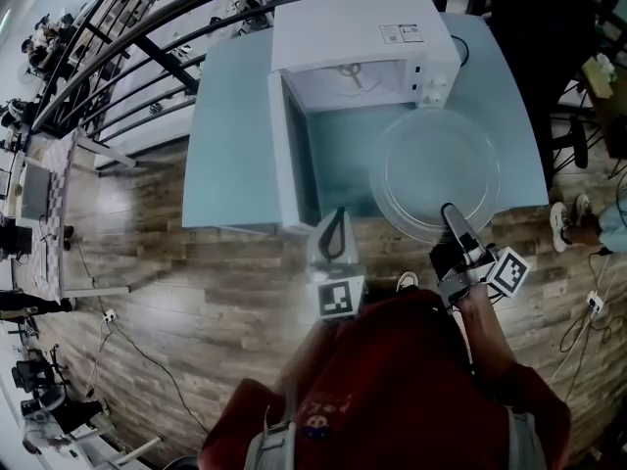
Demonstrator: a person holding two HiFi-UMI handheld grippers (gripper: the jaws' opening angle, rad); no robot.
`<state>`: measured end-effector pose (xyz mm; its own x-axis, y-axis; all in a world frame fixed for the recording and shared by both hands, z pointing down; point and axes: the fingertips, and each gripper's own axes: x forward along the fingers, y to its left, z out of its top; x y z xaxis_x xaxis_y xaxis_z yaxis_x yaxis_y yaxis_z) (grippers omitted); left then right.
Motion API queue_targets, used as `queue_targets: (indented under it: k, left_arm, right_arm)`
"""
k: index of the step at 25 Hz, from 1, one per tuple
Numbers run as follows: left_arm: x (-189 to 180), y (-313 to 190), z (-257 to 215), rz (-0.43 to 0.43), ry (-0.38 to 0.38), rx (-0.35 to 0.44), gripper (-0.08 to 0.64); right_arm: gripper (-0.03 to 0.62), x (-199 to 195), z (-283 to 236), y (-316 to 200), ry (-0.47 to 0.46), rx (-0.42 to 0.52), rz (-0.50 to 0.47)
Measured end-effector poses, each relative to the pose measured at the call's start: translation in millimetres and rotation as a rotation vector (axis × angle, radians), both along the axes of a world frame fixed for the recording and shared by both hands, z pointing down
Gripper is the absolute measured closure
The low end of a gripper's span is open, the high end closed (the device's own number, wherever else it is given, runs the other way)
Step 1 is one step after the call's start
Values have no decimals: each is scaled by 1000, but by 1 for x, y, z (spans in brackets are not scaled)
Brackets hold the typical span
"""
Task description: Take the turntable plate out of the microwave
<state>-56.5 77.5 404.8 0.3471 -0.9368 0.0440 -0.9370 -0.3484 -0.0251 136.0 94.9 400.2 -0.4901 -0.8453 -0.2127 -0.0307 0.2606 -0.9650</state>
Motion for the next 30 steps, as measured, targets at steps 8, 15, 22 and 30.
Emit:
queue_targets:
  k: [8, 15, 22, 30]
  left_arm:
    - [0, 1, -3, 3, 2, 9, 563]
    - [1, 3, -2, 8, 1, 3, 563]
    - [3, 4, 3, 10, 18, -15, 563]
    - [4, 2, 2, 5, 11, -16, 563]
  right_arm:
    - [557, 0, -2, 2, 3, 1, 1]
    - [555, 0, -3, 4, 0, 5, -1]
    - [555, -1, -2, 5, -6, 4, -3]
    - [555, 1, 1, 5, -10, -3, -9]
